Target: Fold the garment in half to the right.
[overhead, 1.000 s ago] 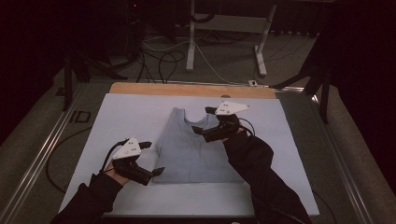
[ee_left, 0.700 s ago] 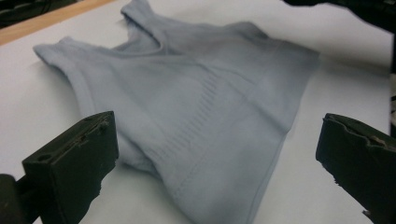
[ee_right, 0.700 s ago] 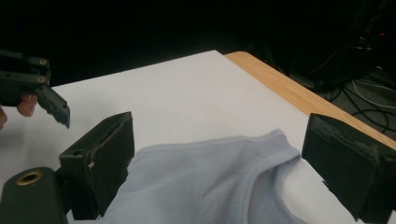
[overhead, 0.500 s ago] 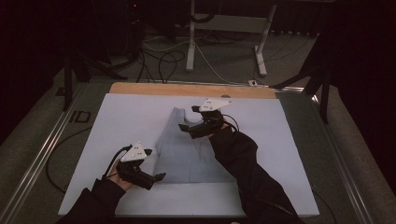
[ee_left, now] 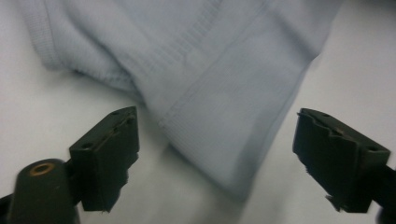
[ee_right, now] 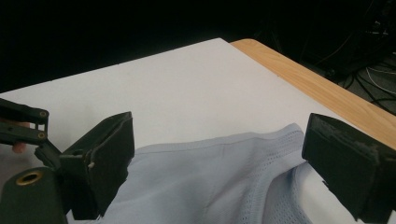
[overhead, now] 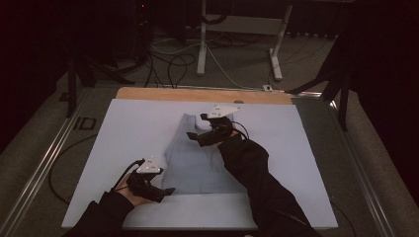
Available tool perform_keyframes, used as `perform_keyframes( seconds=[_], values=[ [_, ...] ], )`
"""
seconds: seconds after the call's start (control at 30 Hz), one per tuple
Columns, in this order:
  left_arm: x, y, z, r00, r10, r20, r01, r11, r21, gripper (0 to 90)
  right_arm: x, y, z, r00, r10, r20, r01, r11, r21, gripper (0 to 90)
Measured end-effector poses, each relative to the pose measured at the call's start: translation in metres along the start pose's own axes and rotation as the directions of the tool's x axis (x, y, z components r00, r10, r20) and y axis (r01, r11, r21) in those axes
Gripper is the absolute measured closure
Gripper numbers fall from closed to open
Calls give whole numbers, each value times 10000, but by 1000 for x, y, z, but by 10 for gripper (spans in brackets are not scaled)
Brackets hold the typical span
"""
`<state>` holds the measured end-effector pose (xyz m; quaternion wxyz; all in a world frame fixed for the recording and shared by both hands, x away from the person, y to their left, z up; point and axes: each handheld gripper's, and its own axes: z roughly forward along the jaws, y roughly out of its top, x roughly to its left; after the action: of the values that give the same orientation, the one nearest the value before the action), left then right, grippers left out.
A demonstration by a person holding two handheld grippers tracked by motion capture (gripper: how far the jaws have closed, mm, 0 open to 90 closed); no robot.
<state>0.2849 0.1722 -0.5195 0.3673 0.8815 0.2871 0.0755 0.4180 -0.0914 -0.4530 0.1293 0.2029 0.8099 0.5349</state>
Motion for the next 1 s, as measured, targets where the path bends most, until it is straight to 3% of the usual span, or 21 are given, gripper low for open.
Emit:
perform_keyframes(
  seconds=[0.17, 0.27, 0.4, 0.5, 0.53, 0.57, 0.67, 1.0],
  values=[
    [-1, -1, 4, 10000, 93, 18, -94, 9995, 295, 228, 1, -2, 5, 10000, 50, -15, -49, 9999, 149, 93],
    [-2, -1, 6, 9998, -185, 85, 183, 9995, 260, 268, 1, -2, 6, 10000, 65, -29, -65, 9999, 137, 93],
    [-3, 0, 7, 9998, -138, 155, 133, 9993, 347, 335, 2, -4, 8, 9999, 91, -86, -90, 9998, 164, 93],
    [-7, 0, 12, 9991, 156, 396, -180, 9978, 635, 396, 2, -5, 10, 9999, 57, -142, -54, 9997, 229, 93],
    [-7, 0, 12, 9991, 156, 396, -180, 9978, 635, 414, 3, -5, 10, 9999, 50, -153, -47, 9998, 218, 93],
    [-12, 0, 13, 9988, 435, 223, -449, 9970, 630, 422, 3, -5, 10, 9999, 58, -158, -55, 9998, 211, 93],
    [-15, 2, 14, 9974, 605, 386, -630, 9959, 652, 501, 3, -4, 10, 9998, 94, -163, -90, 9997, 210, 93],
    [-17, 6, 16, 9971, 515, 553, -554, 9960, 708, 810, 3, -1, 14, 9998, -15, -219, 20, 9997, 237, 97]
  ],
)
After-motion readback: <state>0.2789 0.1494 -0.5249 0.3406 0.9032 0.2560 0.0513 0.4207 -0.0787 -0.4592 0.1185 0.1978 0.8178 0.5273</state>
